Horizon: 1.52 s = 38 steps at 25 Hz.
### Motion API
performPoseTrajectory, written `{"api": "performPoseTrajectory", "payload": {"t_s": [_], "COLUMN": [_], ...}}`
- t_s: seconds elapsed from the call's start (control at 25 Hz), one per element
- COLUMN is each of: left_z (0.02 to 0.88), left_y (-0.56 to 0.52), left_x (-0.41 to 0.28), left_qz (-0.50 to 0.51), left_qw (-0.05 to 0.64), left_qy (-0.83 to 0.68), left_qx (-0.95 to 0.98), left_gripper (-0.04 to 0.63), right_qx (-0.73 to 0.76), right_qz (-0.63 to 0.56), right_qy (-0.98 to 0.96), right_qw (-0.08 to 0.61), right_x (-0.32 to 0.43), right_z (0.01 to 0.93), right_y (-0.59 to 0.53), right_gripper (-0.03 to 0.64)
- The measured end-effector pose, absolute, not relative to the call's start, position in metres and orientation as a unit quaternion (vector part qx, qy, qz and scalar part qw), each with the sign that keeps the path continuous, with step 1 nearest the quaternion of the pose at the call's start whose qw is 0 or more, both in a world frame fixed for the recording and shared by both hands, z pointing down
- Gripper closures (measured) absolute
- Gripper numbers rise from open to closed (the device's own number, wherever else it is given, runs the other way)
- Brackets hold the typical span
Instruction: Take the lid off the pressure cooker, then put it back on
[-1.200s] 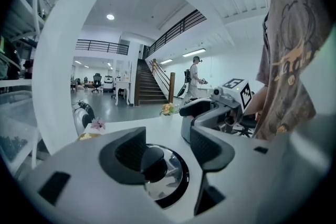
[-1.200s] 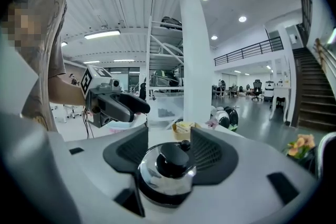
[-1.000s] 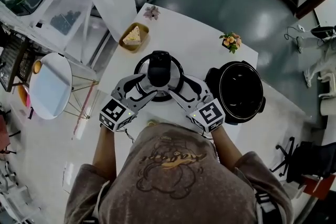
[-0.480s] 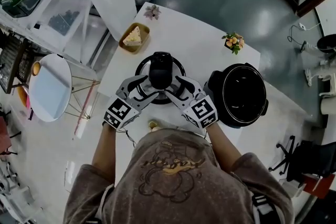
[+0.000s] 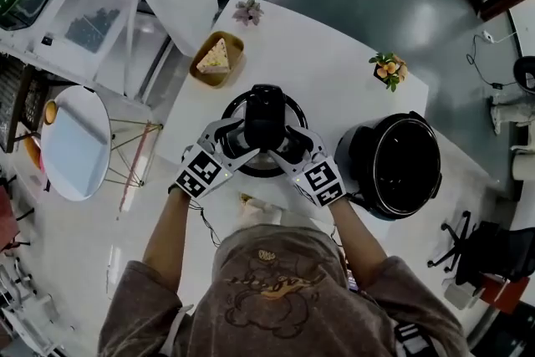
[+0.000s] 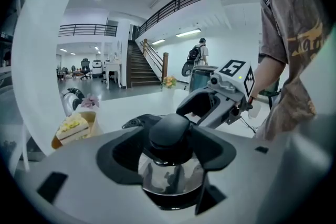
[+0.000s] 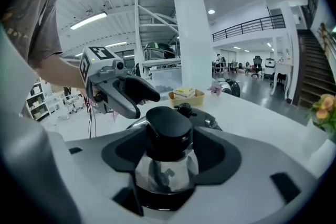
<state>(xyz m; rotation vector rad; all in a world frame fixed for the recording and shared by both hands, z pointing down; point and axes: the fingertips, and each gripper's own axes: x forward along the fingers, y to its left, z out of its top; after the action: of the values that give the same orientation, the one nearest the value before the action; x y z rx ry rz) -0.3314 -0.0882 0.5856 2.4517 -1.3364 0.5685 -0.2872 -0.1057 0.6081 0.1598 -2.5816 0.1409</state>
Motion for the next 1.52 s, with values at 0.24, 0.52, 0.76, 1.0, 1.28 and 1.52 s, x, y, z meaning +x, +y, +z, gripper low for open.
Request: {"api": "performPoseTrajectory", "payload": {"t_s": [0.24,0.52,0.76,1.0,1.28,1.52], "left_z": [0.604,0.614,0.617,0.612,0.573,0.519], "left_y": [-0.099,-0.099,-0.101,-0.099,-0.088,-0.08], "left_x": [-0.323,-0.322,-0.325,-0.326,-0.329,-0.33], "left_qz": [0.209,0.208,0.204,0.204,0.198,0.197], "left_qw": [0.143,0.137,0.134,0.141,0.13,0.113], "left_qy": [-0.421,-0.397,-0.386,-0.376,-0.374,-0.372], "left_qx": [0.871,0.883,0.89,0.893,0.897,0.9], "left_gripper": [0.314,0.321,0.333,0.337,0.337,0.336], "right_qx": [0.05,0.015,0.01,0.007,0.013,0.027], "right_qz": [0.052,0.024,0.023,0.016,0.031,0.036], "right_qy": [-0.959,-0.961,-0.962,-0.961,-0.965,-0.967], "right_qw": [0.274,0.274,0.271,0.276,0.261,0.252], "right_x": [-0.297,-0.304,-0.305,-0.307,-0.311,-0.313], "right_z": [0.621,0.622,0.623,0.619,0.583,0.53], "right_y": [-0.111,-0.11,-0.111,-0.108,-0.097,-0.088], "right_gripper": [0.341,0.35,0.344,0.348,0.348,0.347]}}
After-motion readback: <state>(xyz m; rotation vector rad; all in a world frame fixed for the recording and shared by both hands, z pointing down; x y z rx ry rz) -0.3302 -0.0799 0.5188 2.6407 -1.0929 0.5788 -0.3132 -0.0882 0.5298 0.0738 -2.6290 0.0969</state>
